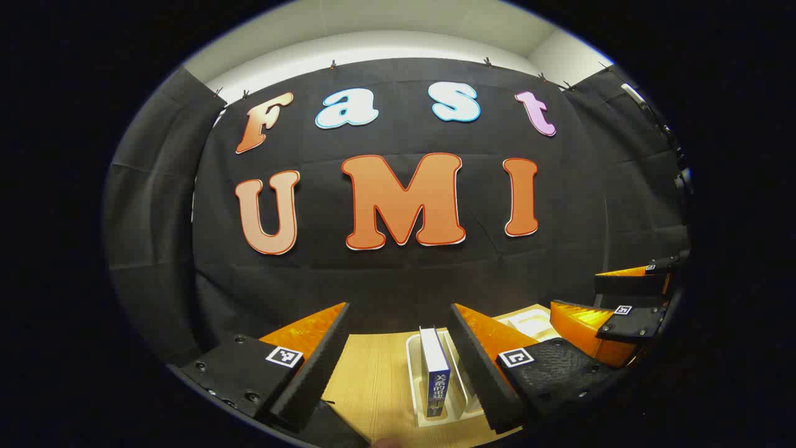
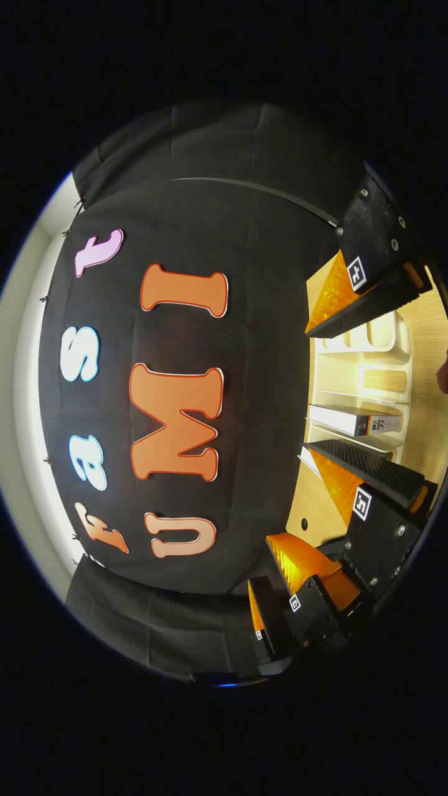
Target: Open the schoolbag, grab two books from the bookshelf and put them into the schoolbag.
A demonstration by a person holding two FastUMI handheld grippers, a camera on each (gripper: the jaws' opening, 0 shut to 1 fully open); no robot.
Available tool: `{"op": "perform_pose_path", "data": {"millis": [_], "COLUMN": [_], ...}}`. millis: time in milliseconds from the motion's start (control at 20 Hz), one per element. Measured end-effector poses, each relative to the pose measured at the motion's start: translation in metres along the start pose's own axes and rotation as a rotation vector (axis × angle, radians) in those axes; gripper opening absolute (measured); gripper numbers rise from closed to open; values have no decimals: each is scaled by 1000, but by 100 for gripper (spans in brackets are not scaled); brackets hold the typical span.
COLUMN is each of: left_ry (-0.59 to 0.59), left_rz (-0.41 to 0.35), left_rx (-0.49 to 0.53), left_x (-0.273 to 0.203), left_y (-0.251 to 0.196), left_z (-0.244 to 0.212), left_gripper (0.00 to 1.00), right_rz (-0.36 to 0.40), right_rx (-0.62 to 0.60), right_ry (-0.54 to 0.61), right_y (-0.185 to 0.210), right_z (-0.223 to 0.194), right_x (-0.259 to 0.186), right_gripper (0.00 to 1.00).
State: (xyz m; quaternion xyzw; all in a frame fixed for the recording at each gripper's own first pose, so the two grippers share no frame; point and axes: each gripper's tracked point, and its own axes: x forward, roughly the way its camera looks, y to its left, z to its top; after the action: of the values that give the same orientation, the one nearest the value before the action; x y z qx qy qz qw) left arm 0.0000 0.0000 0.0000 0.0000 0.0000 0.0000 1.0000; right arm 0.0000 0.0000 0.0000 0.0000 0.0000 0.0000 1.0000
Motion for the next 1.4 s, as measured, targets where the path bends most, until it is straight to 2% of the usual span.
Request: {"op": "perform_pose_path", "data": {"millis": [1150,1400], "left_ry": [6,-3], "left_rz": [-7,7], "left_rx": [42,98], "left_x": [-5,-6], "left_y": [-5,-8], "left_z": [-4,-3], "left_gripper": [99,100], "right_rz": [3,3], "right_rx": [-2,-4], "right_ry": [12,15], "right_y": [0,-2], "right_z": [-6,-9], "right_x": [-3,-3], "right_gripper": [98,98]}}
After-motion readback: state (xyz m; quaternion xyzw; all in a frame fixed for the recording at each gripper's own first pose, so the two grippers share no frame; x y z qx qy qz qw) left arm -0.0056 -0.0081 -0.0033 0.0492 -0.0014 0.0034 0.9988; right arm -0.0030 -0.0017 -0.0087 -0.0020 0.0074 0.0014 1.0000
